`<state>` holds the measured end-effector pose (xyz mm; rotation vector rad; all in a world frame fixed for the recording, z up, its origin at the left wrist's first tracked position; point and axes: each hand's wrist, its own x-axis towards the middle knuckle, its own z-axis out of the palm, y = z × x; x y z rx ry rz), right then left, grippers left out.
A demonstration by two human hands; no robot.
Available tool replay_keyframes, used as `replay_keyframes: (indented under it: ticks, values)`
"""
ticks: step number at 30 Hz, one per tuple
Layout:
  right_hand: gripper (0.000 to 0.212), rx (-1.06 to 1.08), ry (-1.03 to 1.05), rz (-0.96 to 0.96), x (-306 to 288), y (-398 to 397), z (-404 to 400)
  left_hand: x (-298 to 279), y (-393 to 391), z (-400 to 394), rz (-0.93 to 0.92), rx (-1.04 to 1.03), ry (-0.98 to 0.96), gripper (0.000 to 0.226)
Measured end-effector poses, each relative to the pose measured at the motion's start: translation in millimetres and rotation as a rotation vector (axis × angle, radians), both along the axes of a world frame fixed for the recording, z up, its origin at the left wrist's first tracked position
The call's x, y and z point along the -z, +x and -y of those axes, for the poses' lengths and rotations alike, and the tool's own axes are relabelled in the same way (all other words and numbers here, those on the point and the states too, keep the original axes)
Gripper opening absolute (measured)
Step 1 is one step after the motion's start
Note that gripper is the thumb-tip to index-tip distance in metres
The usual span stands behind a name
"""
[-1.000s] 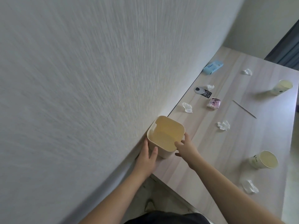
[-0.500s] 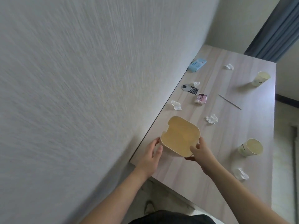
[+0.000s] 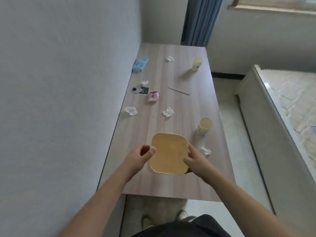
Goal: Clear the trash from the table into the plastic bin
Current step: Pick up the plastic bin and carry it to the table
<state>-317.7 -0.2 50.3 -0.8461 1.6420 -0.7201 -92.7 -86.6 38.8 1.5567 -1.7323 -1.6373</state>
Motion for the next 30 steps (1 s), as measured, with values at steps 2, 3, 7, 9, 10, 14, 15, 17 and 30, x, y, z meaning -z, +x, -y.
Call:
replay_keyframes:
  ticks: [2, 3, 7, 9, 10, 14, 15, 17, 30]
  values:
    - [0.063, 0.028, -0.005, 0.022, 0, -4, -10, 3, -12, -1, 0.018, 0.016, -0.011, 0.043]
    - [0.061, 0.044, -0.01, 0.034, 1, -7, -15, 3, -18, -3, 0.002, 0.015, -0.01, 0.042]
    - [0.052, -0.07, -0.071, 0.198, 4, -25, -30, -2, -35, -6, -0.161, -0.131, 0.083, 0.035]
    - [0.051, -0.09, -0.056, 0.28, 8, -40, -37, -7, -38, -6, -0.223, -0.221, 0.157, 0.028]
    - [0.048, -0.067, -0.043, 0.285, 13, -48, -38, -9, -39, -6, -0.257, -0.262, 0.2, 0.025]
    - [0.025, 0.2, 0.024, 0.059, 48, -79, -31, -16, -44, -8, -0.32, -0.365, 0.272, 0.03]
    - [0.022, 0.269, 0.04, 0.0, 56, -87, -28, -18, -46, -9, -0.323, -0.385, 0.261, 0.032]
    - [0.024, 0.291, 0.056, -0.08, 67, -102, -21, -24, -52, -11, -0.324, -0.431, 0.227, 0.033]
    - [0.041, -0.509, -0.094, -0.744, 135, -159, 12, -12, -117, -52, -0.29, -0.75, 0.181, 0.022]
